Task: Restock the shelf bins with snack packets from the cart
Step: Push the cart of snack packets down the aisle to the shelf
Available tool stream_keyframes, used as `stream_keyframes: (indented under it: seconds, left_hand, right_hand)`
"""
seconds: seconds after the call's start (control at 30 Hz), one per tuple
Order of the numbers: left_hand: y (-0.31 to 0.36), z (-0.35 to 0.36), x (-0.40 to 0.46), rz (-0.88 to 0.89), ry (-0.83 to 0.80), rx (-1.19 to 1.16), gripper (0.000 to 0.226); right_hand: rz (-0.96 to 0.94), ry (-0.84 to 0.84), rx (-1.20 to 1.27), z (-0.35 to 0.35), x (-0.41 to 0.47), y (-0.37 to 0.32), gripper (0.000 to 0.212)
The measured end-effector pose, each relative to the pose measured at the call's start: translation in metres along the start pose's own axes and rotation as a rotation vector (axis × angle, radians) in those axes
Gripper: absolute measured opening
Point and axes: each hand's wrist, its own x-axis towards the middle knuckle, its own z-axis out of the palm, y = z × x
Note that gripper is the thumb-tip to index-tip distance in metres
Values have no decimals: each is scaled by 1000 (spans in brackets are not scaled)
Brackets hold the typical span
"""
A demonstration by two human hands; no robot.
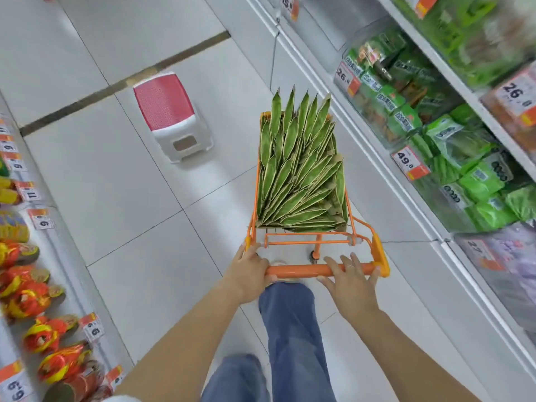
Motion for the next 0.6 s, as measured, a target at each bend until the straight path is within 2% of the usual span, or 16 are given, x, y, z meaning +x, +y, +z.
stream_keyframes:
  seconds: [0.3, 0.4, 0.47, 0.53, 0.6]
  left_hand:
    - [-56, -121, 87, -106, -47, -6, 52]
    - [-78, -153, 111, -101, -23, -44, 51]
    - [-94, -176, 127, -83, -14, -68, 51]
    - [-110, -199, 141, -55, -28, -97, 50]
    - [-127, -223, 154, 2, -26, -130, 43]
  right_hand:
    - [-47, 20, -66, -124, 129, -24, 54]
    - [-50, 20, -59, -146, 165, -31, 75]
    - [4, 38, -60, -157, 193, -36, 76]
    - [30, 31, -53, -186, 206, -54, 71]
    - [110, 103, 61, -214, 213, -78, 52]
